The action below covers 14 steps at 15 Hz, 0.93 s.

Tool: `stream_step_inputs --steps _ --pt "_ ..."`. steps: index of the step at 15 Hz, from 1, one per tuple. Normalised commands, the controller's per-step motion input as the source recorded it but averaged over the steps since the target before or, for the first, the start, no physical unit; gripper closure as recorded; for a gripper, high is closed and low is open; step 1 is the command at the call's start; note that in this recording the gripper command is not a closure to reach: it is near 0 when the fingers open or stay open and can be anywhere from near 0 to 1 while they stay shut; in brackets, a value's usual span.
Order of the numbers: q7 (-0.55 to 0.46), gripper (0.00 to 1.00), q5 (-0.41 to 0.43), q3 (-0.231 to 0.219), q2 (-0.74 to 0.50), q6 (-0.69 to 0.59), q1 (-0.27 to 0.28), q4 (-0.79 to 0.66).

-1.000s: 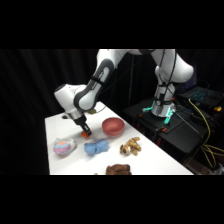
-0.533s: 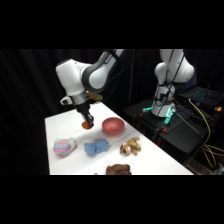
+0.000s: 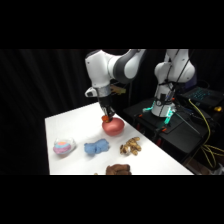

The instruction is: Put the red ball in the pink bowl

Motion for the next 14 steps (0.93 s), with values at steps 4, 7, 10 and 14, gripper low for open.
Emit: stream_step_inputs --steps 4,7,10,14 --pt "0.15 0.27 0.05 -0.097 -0.45 0.24 0.04 -0.63" --pt "0.09 0.27 0.063 -0.075 -0.16 0.15 0.038 -0.22" --pt "0.06 0.27 0.065 -0.051 -0.04 0.11 0.044 -0.03" --pt "0.03 0.0 0.082 -0.061 0.02 0.09 0.026 0.05"
